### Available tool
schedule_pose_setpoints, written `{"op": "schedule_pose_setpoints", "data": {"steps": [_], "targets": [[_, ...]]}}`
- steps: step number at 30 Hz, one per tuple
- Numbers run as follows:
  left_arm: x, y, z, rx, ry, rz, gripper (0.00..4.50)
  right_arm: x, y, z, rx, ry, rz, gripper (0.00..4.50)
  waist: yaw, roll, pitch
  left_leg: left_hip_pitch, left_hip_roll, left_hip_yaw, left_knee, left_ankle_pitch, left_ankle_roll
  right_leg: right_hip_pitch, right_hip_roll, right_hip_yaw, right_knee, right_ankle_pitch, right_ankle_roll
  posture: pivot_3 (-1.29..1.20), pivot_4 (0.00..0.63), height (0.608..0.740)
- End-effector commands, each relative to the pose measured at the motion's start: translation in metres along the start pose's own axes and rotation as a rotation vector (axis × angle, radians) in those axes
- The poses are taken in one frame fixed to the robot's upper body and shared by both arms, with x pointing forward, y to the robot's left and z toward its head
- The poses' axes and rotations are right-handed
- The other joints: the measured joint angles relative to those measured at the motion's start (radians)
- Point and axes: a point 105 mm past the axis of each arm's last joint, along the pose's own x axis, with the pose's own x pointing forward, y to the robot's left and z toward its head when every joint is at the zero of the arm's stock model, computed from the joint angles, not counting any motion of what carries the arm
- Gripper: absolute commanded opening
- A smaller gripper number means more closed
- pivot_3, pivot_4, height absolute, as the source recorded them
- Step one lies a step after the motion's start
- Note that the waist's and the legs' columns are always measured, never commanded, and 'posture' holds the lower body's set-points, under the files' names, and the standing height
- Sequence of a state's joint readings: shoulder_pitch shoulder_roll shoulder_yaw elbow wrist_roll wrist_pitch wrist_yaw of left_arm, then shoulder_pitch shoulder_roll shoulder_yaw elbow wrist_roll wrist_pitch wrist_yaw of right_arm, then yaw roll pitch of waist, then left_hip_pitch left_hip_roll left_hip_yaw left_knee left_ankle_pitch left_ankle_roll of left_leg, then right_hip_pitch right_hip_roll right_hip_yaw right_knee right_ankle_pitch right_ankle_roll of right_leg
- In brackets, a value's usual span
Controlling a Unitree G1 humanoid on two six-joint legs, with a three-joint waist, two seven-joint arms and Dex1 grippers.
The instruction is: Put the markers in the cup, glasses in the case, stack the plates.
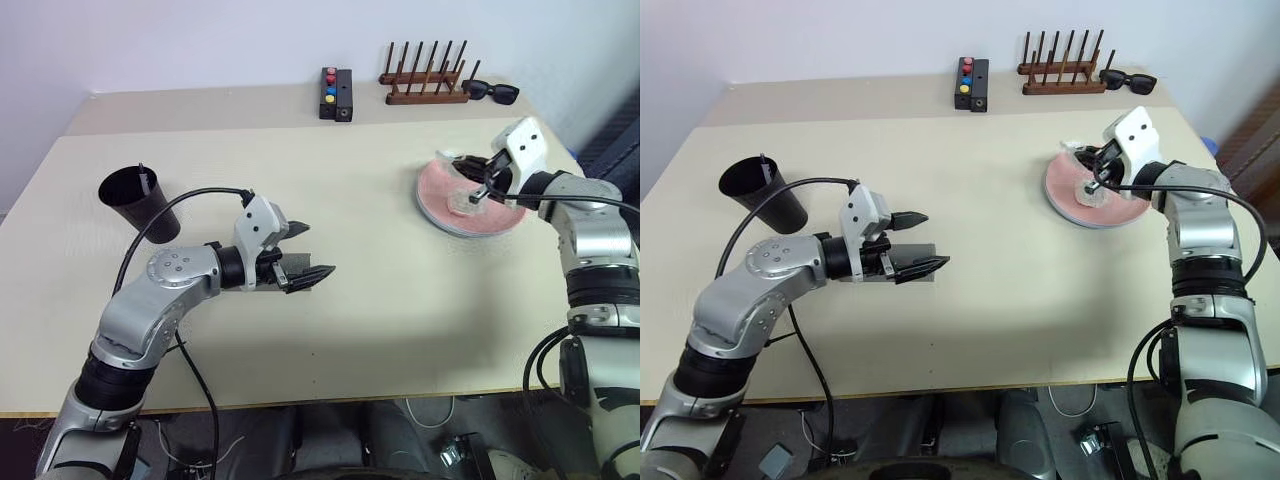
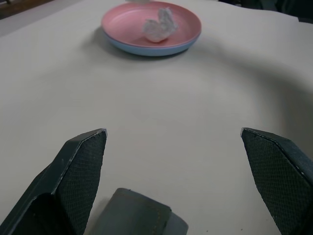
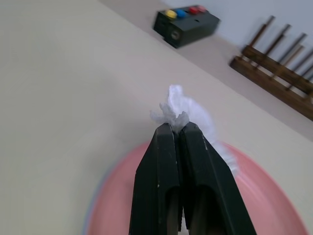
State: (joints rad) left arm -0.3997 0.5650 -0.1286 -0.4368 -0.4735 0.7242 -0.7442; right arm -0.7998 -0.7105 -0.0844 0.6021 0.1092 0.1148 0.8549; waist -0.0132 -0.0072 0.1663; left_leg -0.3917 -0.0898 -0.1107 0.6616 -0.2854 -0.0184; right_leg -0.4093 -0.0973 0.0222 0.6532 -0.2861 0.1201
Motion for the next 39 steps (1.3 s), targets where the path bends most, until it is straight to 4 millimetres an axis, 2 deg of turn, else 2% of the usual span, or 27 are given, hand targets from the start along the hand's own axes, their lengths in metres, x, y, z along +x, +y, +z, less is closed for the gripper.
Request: {"op": "schedule_pose_setpoints", "data": {"steps": [1, 7, 11, 13, 15, 21, 27, 31, 32, 35, 39], "targets": [[0.0, -0.001, 0.009, 0.042, -0.032, -0.005, 4.5, -0.001, -0.01, -0.003, -0.018, 0.003, -0.045, 0.03, 0.0, 0.0, 0.0, 0.0, 0.0, 0.0, 0.0, 0.0, 0.0, 0.0, 0.0, 0.0, 0.0, 0.0, 0.0, 0.0, 0.15, 0.74], [-0.001, -0.002, 0.006, 0.044, -0.024, -0.001, 4.5, 0.008, -0.009, -0.026, 0.009, 0.047, -0.074, 0.03, -0.001, 0.0, 0.0, 0.0, 0.0, 0.0, 0.0, 0.0, 0.0, 0.0, 0.0, 0.0, 0.0, 0.0, 0.0, 0.0, 0.15, 0.74], [-0.002, -0.002, 0.006, 0.044, -0.023, 0.006, 4.5, 0.013, -0.007, -0.031, 0.033, 0.051, -0.07, 0.03, -0.002, 0.0, 0.0, 0.0, 0.0, 0.0, 0.0, 0.0, 0.0, 0.0, 0.0, 0.0, 0.0, 0.0, 0.0, 0.0, 0.15, 0.74], [-0.003, -0.002, 0.006, 0.044, -0.021, 0.009, 4.5, 0.014, -0.005, -0.033, 0.045, 0.054, -0.051, 0.56, -0.003, 0.0, 0.0, 0.0, 0.0, 0.0, 0.0, 0.0, 0.0, 0.0, 0.0, 0.0, 0.0, 0.0, 0.0, 0.0, 0.15, 0.74], [-0.004, -0.002, 0.006, 0.044, -0.02, 0.014, 4.5, 0.014, -0.004, -0.034, 0.054, 0.054, -0.041, 1.35, -0.002, 0.0, 0.0, 0.0, 0.0, 0.0, 0.0, 0.0, 0.0, 0.0, 0.0, 0.0, 0.0, 0.0, 0.0, 0.0, 0.15, 0.74], [-0.004, -0.002, 0.005, 0.041, -0.018, 0.019, 4.5, 0.012, -0.004, -0.033, 0.043, 0.05, -0.037, 4.44, -0.001, 0.0, 0.0, 0.0, 0.0, 0.0, 0.0, 0.0, 0.0, 0.0, 0.0, 0.0, 0.0, 0.0, 0.0, 0.0, 0.15, 0.74], [-0.005, 0.002, 0.007, 0.044, -0.031, 0.033, 4.5, 0.004, -0.008, -0.029, 0.033, 0.037, -0.042, 4.48, -0.001, 0.0, 0.0, 0.0, 0.0, 0.0, 0.0, 0.0, 0.0, 0.0, 0.0, 0.0, 0.0, 0.0, 0.0, 0.0, 0.15, 0.74], [-0.007, 0.006, 0.01, 0.046, -0.059, 0.054, 4.5, -0.008, -0.01, -0.012, 0.01, -0.021, -0.03, 4.48, 0.002, 0.0, 0.0, 0.0, 0.0, 0.0, 0.0, 0.0, 0.0, 0.0, 0.0, 0.0, 0.0, 0.0, 0.0, 0.0, 0.15, 0.74], [-0.009, 0.008, 0.015, 0.037, -0.111, 0.069, 4.5, -0.012, -0.009, -0.008, 0.009, -0.036, -0.025, 4.48, 0.001, 0.0, 0.0, 0.0, 0.0, 0.0, 0.0, 0.0, 0.0, 0.0, 0.0, 0.0, 0.0, 0.0, 0.0, 0.0, 0.15, 0.74], [-0.016, 0.016, 0.016, 0.106, -0.152, 0.131, 4.5, -0.025, 0.0, 0.005, 0.011, -0.102, 0.01, 4.48, 0.001, 0.0, 0.0, 0.0, 0.0, 0.0, 0.0, 0.0, 0.0, 0.0, 0.0, 0.0, -0.001, 0.0, 0.0, 0.0, 0.15, 0.74], [-0.029, 0.019, 0.002, 0.126, -0.09, 0.143, 4.5, -0.043, 0.017, 0.001, 0.035, -0.081, 0.057, 4.48, 0.002, 0.0, 0.0, 0.0, 0.001, 0.0, -0.001, 0.0, 0.0, 0.0, 0.0, 0.0, -0.001, 0.0, 0.0, 0.0, 0.15, 0.74]]}}
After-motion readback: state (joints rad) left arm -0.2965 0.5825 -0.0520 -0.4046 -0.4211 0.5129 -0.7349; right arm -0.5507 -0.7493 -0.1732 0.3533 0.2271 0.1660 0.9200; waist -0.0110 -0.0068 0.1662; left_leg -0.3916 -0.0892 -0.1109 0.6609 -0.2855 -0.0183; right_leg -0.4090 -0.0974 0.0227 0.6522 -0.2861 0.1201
